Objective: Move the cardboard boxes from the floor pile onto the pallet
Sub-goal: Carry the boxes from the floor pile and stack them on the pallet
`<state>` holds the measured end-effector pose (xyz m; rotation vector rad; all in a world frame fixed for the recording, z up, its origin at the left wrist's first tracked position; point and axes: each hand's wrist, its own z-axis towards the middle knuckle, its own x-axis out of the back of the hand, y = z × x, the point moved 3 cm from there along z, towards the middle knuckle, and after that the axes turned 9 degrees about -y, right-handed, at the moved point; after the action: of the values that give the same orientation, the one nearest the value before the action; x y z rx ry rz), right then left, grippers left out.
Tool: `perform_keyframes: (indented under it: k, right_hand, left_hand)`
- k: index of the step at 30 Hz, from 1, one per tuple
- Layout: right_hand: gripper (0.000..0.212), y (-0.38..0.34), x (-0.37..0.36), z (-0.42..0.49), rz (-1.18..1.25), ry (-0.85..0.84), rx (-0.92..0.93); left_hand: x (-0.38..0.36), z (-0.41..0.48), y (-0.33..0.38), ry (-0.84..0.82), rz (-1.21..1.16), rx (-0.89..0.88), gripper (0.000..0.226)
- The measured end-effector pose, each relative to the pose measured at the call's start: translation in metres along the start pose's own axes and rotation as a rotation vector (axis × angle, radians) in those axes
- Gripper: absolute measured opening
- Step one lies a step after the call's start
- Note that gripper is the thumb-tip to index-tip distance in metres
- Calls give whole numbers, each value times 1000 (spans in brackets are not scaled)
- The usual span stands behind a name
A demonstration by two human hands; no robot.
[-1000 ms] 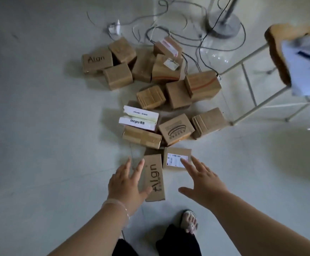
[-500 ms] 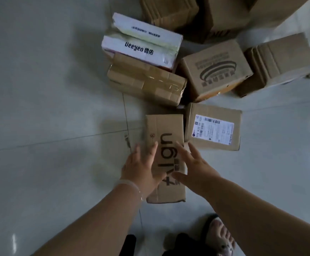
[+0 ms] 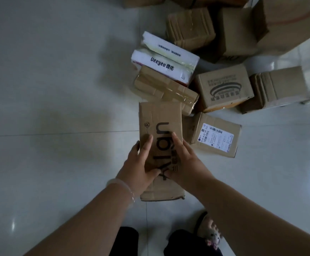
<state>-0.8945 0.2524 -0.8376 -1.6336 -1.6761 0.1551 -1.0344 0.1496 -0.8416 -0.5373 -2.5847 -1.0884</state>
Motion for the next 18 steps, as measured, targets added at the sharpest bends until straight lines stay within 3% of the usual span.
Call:
perform_keyframes:
  k: [10, 14, 18]
  right_hand:
    - [117, -270, 132, -162, -190, 36, 238]
    - [116, -392, 155, -232, -346, 3, 307]
    - [119, -499, 161, -293, -304, 7, 475]
  left_hand:
    - [203, -225, 153, 261, -171, -72, 100]
    - [278, -335, 184, 350, -251, -56, 97]
    - [350, -434, 196, 456, -310, -92, 96]
